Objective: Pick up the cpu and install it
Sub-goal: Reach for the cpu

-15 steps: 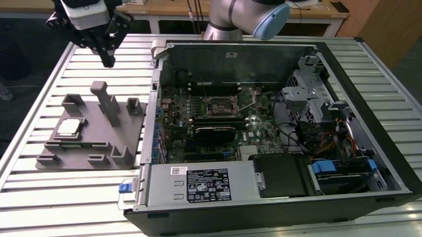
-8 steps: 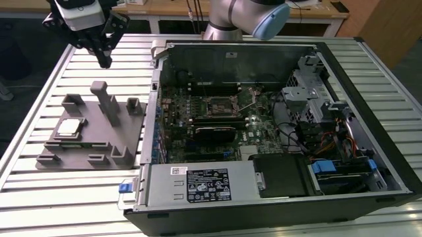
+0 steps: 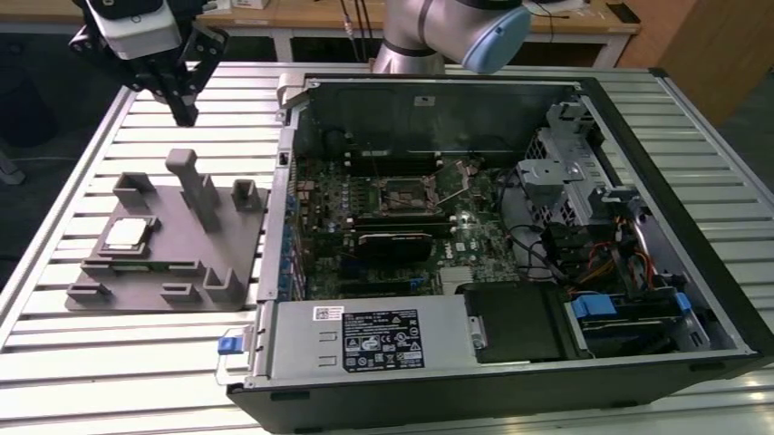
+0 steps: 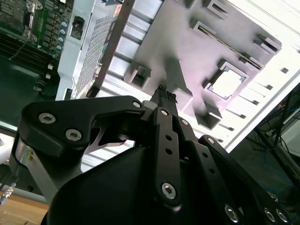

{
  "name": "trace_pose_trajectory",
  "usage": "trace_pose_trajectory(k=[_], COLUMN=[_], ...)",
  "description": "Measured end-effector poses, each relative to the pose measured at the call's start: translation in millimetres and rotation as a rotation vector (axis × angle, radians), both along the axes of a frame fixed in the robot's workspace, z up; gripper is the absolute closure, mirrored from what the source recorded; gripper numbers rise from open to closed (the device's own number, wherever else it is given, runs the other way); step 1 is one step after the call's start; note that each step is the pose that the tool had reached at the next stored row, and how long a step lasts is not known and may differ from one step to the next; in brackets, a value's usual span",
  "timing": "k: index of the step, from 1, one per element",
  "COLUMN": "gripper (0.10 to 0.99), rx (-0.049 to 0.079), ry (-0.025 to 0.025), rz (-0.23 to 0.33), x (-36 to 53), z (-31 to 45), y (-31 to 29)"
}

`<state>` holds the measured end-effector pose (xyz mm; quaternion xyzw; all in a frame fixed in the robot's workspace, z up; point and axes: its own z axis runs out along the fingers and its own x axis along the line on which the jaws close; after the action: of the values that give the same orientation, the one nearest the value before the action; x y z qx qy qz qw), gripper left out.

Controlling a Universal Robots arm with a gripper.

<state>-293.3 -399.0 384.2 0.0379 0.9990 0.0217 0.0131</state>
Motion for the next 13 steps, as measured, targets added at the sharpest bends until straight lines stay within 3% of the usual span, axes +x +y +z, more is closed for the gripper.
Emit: trace_pose_trajectory(k=[13], gripper=[0.98], rx=[0.0], ry=[0.0001], rz=[0.0], x=[-12.8], z=[-5.7], y=[0.0])
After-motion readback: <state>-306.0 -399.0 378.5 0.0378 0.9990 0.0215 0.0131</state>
